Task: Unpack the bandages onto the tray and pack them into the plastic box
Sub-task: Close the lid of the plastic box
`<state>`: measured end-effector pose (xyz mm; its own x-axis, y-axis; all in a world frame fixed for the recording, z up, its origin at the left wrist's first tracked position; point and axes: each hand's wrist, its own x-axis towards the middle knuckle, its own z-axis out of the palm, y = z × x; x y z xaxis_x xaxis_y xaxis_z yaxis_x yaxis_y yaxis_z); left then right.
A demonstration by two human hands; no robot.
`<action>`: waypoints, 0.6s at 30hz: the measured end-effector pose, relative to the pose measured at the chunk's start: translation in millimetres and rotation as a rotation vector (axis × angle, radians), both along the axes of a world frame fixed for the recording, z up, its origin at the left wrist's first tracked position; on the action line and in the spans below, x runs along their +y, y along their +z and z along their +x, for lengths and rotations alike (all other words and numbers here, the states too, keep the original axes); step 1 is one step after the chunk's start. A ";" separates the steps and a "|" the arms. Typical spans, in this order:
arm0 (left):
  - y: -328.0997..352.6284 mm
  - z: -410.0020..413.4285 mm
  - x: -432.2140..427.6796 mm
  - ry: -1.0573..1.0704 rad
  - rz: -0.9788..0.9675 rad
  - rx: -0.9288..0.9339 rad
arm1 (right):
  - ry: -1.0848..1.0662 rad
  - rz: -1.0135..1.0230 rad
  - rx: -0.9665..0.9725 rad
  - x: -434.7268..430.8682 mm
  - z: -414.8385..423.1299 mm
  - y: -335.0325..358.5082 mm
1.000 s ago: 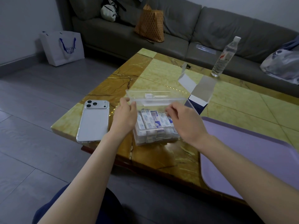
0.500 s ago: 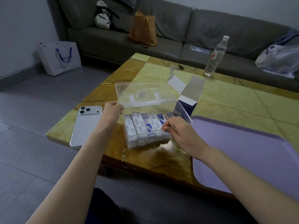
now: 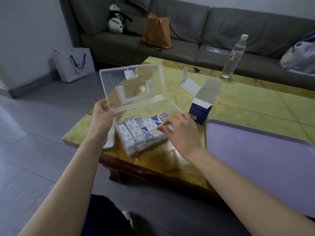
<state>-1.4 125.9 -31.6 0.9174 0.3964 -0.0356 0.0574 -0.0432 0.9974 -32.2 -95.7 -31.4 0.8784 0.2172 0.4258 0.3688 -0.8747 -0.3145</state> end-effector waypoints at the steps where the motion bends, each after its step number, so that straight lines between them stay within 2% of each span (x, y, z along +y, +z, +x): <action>1: 1.9 -2.9 -1.1 0.000 0.020 -0.027 | -0.026 0.016 0.030 -1.0 -0.7 2.4; 7: 9.6 -18.1 -3.0 0.017 0.258 -0.181 | -0.047 0.115 0.156 -4.3 -2.7 4.0; 13: 11.7 -50.8 -12.1 0.019 0.698 -0.376 | -0.008 0.366 0.220 -11.0 -7.2 5.9; 18: 0.5 -66.2 -19.2 -0.032 0.878 -0.387 | -0.069 0.306 0.062 -25.1 -5.5 13.8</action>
<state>-67.6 106.7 -31.1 0.8140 0.1116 0.5700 -0.2838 -0.7798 0.5580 -37.7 -120.8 -17.6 0.9127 0.0267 0.4077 0.2842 -0.7584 -0.5866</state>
